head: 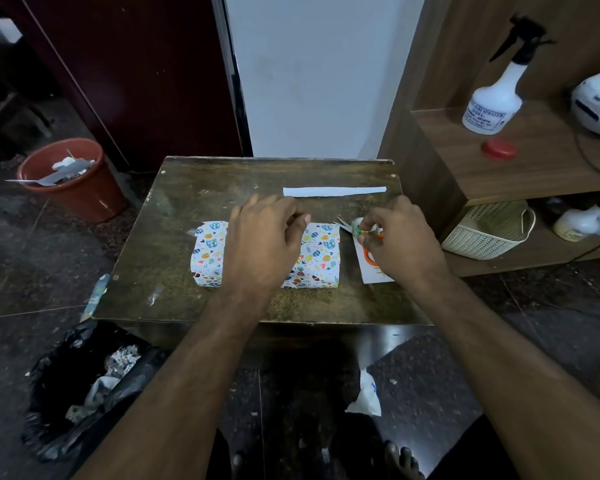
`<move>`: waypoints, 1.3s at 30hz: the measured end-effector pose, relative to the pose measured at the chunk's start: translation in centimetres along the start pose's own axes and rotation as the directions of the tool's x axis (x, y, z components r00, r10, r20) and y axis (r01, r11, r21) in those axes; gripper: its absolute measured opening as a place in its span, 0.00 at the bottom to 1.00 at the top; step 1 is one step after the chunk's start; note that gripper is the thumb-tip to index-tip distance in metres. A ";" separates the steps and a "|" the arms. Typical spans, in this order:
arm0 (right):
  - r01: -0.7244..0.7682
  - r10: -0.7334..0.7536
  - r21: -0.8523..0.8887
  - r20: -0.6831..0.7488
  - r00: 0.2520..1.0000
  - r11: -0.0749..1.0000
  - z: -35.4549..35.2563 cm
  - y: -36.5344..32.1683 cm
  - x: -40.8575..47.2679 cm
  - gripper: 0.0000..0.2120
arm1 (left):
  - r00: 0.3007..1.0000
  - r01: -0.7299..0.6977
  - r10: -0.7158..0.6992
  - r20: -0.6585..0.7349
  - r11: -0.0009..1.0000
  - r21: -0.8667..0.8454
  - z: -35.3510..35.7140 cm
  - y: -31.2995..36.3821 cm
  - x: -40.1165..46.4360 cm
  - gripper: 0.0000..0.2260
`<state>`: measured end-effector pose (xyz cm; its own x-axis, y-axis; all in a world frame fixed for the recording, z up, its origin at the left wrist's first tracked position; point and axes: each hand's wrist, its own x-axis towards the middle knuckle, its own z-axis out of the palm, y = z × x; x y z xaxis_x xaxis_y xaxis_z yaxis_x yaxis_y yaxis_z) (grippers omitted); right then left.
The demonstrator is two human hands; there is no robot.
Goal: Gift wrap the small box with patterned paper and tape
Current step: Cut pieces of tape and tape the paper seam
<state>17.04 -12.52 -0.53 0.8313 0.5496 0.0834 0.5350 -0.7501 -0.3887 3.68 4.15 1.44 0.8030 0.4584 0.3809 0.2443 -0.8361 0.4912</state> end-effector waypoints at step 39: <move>0.053 0.000 0.927 -0.057 0.998 0.371 -2.4 -5.8 -2.5 0.06 | 0.990 -0.111 0.137 0.029 0.892 -0.438 -1.9 2.3 -2.3 0.21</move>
<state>12.26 -10.43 3.70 0.8387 0.5274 0.1358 0.1026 0.0918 -0.9905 1.35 1.73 3.14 0.8446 0.3300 0.4216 -0.1089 -0.6651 0.7388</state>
